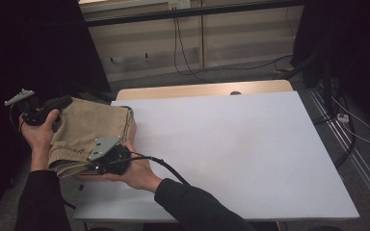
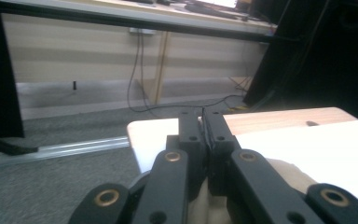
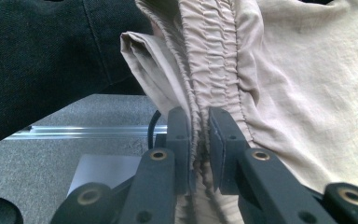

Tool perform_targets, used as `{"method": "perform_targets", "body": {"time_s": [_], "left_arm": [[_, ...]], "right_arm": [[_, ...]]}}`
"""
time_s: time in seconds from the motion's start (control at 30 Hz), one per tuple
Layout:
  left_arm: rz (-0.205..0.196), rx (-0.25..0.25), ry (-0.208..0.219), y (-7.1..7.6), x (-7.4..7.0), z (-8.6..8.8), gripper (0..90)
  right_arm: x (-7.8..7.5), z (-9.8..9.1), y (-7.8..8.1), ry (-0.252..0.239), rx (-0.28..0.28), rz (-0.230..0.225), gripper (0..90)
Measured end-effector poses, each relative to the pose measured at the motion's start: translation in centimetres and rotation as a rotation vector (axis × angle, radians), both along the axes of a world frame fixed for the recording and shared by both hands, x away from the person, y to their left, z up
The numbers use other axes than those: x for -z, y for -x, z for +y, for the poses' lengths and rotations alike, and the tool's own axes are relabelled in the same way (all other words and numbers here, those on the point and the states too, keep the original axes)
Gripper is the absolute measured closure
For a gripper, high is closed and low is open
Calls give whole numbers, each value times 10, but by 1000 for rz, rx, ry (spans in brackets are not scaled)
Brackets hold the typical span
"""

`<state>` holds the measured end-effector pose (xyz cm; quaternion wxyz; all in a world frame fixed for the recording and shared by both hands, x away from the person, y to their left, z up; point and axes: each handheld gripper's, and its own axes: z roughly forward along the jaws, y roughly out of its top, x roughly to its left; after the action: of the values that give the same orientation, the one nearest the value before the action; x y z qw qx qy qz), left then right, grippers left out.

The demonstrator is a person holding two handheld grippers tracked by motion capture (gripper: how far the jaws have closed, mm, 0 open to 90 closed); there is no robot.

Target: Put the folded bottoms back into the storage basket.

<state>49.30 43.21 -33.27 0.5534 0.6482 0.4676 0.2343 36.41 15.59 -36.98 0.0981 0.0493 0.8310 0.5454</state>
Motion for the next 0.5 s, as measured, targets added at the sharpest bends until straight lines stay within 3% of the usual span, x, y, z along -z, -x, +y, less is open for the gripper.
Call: {"method": "perform_targets", "body": {"time_s": [0.5], "left_arm": [[22,7,-20,-21,11,-5,880]], "right_arm": [[5,6,-11,18,20,7,794]]}}
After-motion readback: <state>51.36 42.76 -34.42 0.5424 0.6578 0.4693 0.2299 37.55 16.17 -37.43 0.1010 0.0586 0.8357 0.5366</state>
